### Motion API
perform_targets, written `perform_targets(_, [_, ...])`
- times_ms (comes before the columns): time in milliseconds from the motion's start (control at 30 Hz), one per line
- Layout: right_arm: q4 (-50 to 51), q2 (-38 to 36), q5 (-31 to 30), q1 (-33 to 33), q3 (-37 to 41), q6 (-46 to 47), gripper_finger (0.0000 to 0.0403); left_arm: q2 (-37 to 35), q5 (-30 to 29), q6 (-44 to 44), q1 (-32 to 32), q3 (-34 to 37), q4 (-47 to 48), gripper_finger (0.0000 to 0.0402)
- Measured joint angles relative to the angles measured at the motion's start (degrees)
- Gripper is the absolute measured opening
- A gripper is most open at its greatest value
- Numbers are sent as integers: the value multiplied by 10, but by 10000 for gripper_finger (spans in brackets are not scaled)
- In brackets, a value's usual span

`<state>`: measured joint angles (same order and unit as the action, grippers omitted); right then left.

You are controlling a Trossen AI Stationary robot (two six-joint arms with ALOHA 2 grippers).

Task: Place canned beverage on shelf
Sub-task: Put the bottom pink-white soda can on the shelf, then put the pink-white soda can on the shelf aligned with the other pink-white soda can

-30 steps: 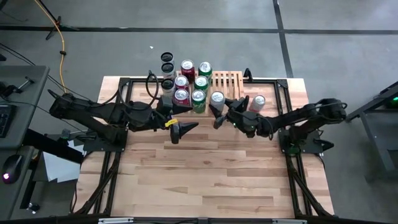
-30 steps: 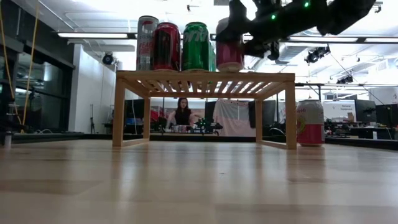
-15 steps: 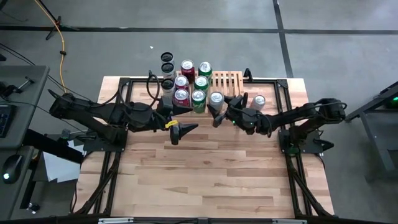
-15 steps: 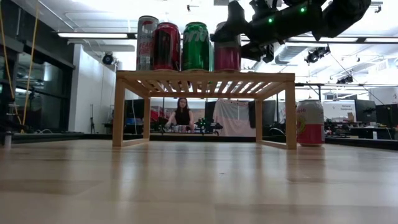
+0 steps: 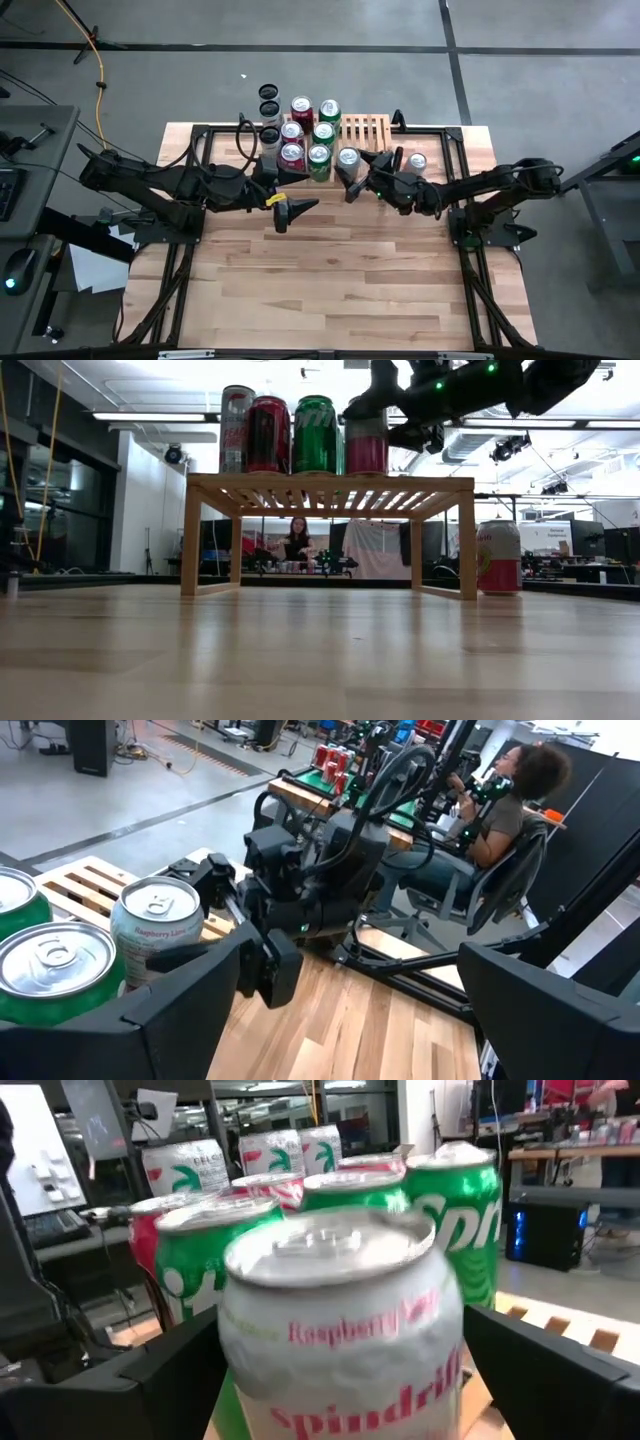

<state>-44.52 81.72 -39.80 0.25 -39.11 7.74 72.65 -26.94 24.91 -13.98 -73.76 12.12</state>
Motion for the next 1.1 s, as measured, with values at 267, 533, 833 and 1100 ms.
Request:
perform_targets(267, [101, -72, 5, 17, 0, -20, 378, -9, -1, -7, 0, 0, -10, 367])
perform_targets(533, [264, -168, 8, 52, 0, 15, 378, -45, -2, -52, 0, 0, -8, 367])
perform_targets(833, [430, -313, 14, 124, 0, 137, 378, -114, -6, -107, 1, 1, 103, 367])
perform_targets(1100, [374, -374, 110, 154, 0, 177, 378, -212, -10, -135, 7, 186, -112, 367])
